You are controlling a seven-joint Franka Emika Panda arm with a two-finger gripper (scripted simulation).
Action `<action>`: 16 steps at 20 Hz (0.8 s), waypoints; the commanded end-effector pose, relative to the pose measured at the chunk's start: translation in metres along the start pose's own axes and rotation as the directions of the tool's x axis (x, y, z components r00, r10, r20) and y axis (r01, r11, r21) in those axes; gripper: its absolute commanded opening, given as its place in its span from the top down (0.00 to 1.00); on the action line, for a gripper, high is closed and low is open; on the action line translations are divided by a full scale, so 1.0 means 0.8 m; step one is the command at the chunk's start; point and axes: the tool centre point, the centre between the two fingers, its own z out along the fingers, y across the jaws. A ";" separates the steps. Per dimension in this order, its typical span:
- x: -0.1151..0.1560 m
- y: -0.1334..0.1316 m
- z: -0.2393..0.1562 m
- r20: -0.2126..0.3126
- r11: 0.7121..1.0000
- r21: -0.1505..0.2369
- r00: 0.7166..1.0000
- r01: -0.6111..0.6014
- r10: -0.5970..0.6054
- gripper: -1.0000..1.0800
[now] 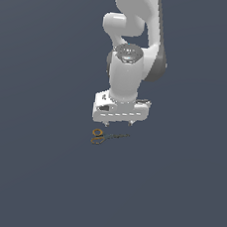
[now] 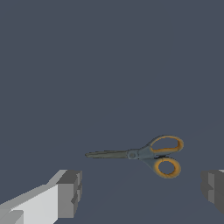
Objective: Pick up the object and move it to a goal position.
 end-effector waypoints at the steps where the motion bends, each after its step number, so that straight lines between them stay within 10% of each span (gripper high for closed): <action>1: -0.001 0.002 0.005 0.003 0.999 -0.003 0.999 0.047 -0.047 0.04; 16: -0.010 0.016 0.050 0.028 0.903 -0.008 0.903 0.430 -0.429 0.04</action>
